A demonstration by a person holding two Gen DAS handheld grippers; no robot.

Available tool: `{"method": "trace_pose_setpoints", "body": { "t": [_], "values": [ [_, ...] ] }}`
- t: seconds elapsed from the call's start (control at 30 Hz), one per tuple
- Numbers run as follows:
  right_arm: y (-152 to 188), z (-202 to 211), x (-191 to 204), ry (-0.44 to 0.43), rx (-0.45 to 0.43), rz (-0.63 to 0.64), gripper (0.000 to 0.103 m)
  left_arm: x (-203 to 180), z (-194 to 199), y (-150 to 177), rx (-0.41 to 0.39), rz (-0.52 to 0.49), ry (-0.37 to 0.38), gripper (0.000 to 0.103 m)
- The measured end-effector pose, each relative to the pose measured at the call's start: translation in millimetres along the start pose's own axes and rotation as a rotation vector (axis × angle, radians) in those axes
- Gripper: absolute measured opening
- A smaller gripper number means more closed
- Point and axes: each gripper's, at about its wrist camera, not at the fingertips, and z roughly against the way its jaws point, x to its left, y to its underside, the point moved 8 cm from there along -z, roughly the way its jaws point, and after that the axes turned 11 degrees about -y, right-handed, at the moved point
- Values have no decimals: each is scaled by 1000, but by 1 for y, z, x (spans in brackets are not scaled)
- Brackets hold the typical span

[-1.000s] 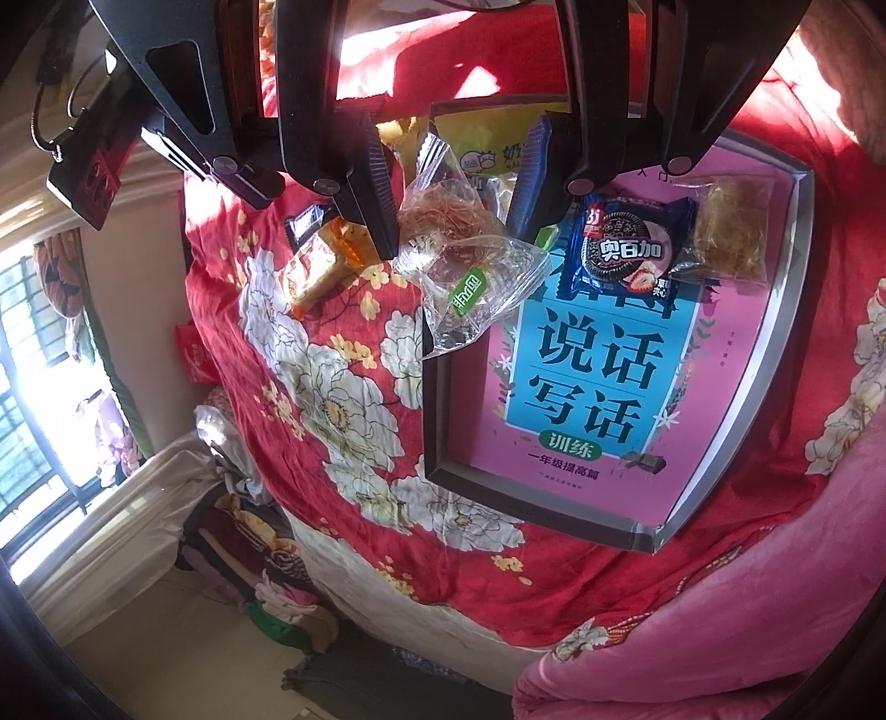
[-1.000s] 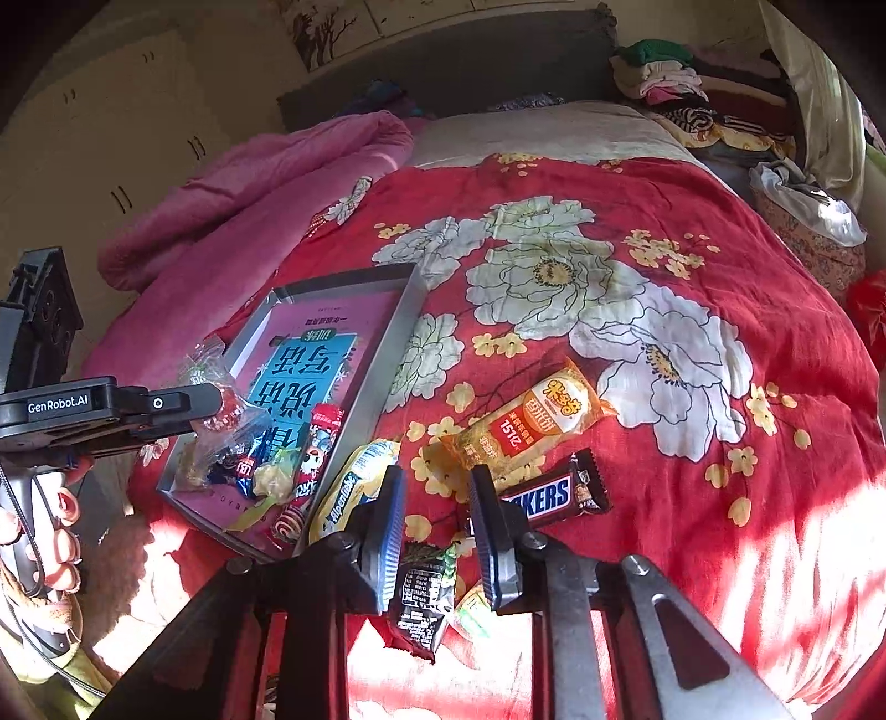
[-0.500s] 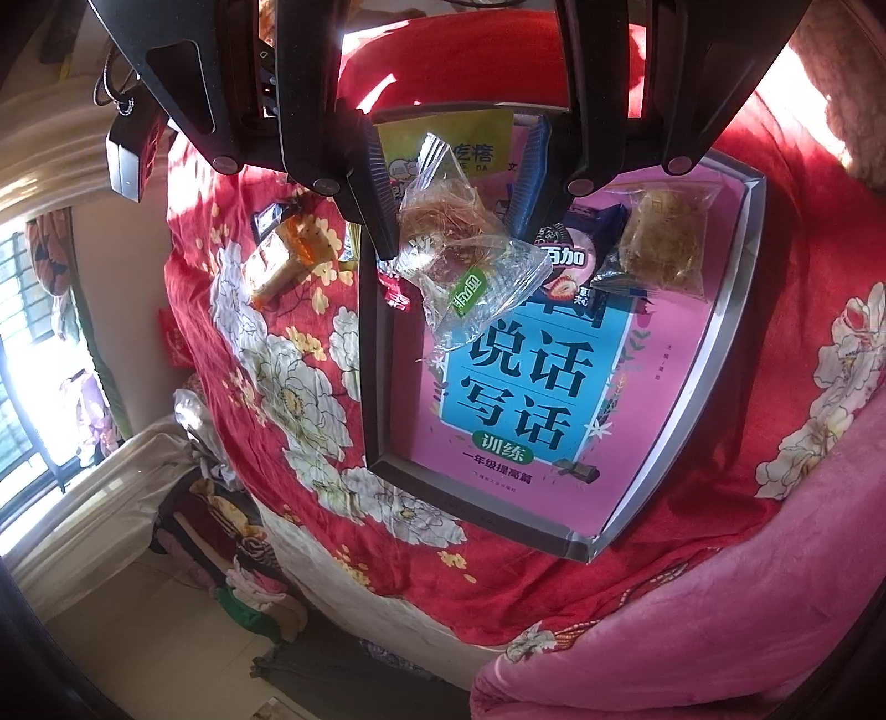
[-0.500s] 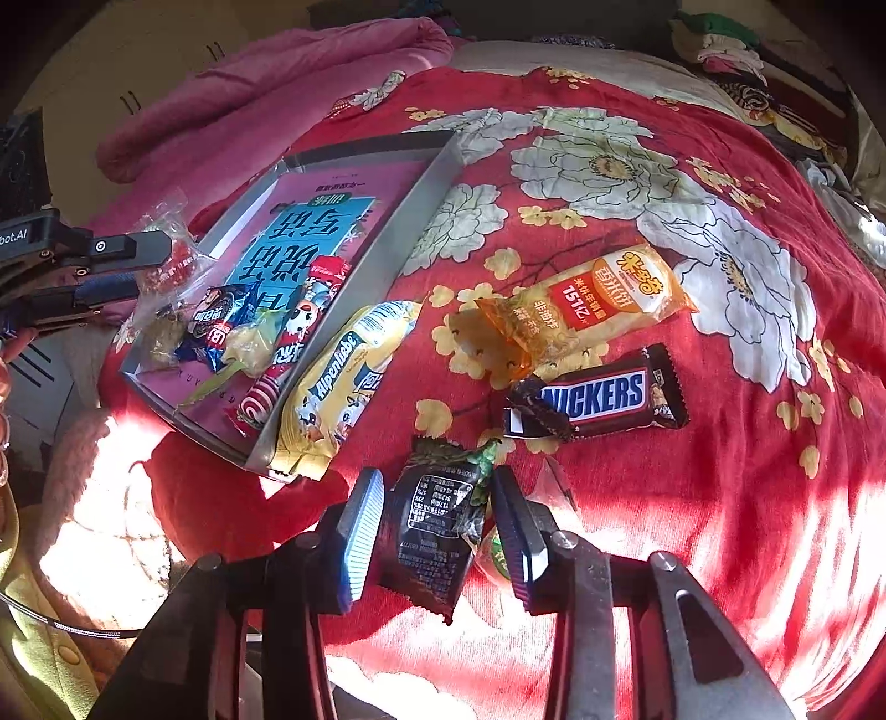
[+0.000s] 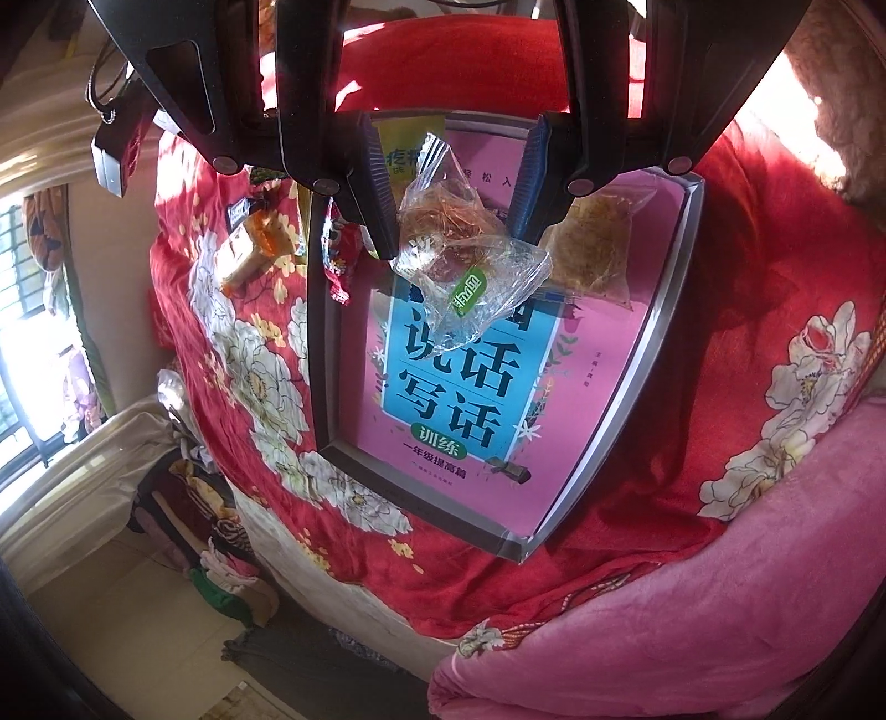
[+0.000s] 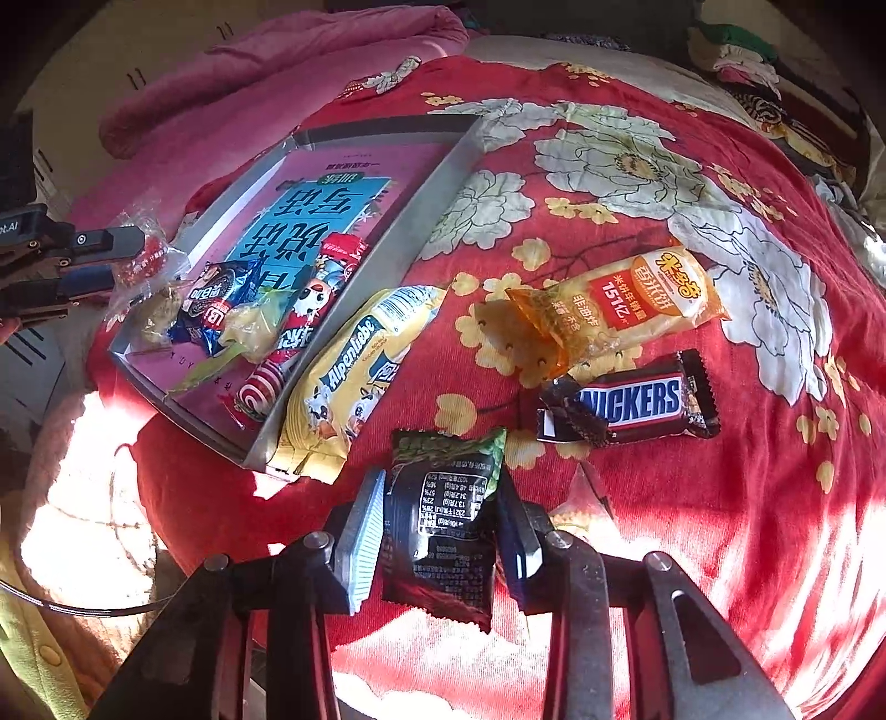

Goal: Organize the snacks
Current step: 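Carry the clear bag over the tray with the left tool while the right tool carries the peanut bag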

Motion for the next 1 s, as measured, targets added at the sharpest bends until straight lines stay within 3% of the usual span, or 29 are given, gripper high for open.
{"method": "trace_pose_setpoints", "body": {
  "t": [0.37, 1.0],
  "values": [
    [-39, 36, 19, -46, -110, -12, 37, 23, -5, 5, 17, 12, -24, 41],
    [-75, 12, 93, -136, -80, 130, 37, 11, -16, 26, 55, -72, -16, 41]
  ]
}}
